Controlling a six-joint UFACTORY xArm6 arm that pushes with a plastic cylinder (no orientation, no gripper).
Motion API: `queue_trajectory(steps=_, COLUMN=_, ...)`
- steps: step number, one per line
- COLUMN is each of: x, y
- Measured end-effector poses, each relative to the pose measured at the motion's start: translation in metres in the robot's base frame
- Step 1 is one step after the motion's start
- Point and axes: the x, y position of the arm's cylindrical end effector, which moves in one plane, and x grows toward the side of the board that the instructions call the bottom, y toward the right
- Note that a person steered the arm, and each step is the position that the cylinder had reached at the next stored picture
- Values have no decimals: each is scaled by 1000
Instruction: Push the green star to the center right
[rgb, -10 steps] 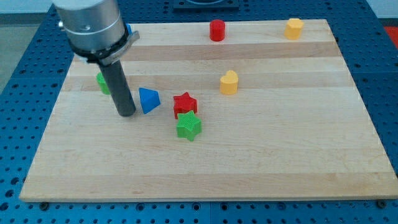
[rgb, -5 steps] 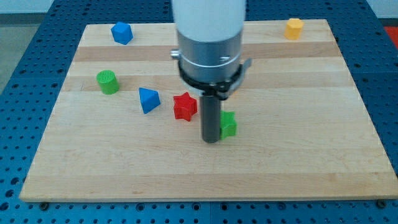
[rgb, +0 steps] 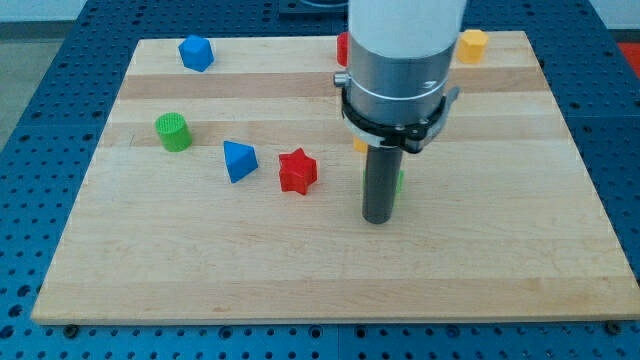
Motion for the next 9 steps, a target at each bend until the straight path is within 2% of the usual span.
queue_trajectory(steps=2, x=-26, y=-7)
queue_trajectory(steps=5, x=-79, y=12)
queue_trajectory(steps=7, x=-86, y=49)
queue_trajectory(steps=9, x=-105, y=51)
